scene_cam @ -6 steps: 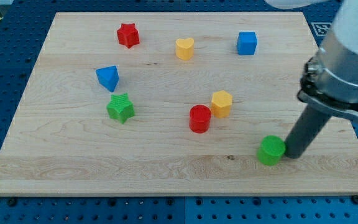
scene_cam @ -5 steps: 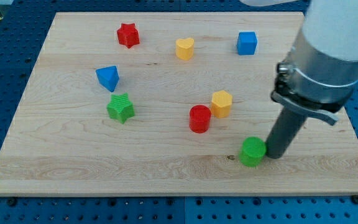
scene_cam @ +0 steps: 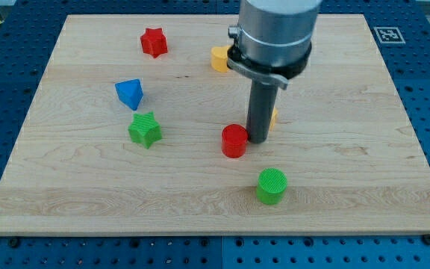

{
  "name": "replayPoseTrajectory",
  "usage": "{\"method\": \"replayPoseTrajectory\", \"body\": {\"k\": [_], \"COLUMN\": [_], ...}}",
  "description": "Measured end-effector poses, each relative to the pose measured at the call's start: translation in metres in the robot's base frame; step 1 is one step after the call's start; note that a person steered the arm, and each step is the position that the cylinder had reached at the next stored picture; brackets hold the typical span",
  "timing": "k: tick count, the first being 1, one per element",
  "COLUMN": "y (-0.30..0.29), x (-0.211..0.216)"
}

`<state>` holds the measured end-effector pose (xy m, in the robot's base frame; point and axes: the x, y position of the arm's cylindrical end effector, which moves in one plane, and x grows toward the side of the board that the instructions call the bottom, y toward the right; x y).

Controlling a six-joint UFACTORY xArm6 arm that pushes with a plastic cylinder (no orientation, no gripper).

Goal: Slide the red circle left to green circle

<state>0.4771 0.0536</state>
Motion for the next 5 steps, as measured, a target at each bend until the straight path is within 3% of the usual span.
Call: {"method": "replayPoseTrajectory", "body": {"k": [2,5], "y": [-0.031,-0.041], "x": [-0.006,0.047]}}
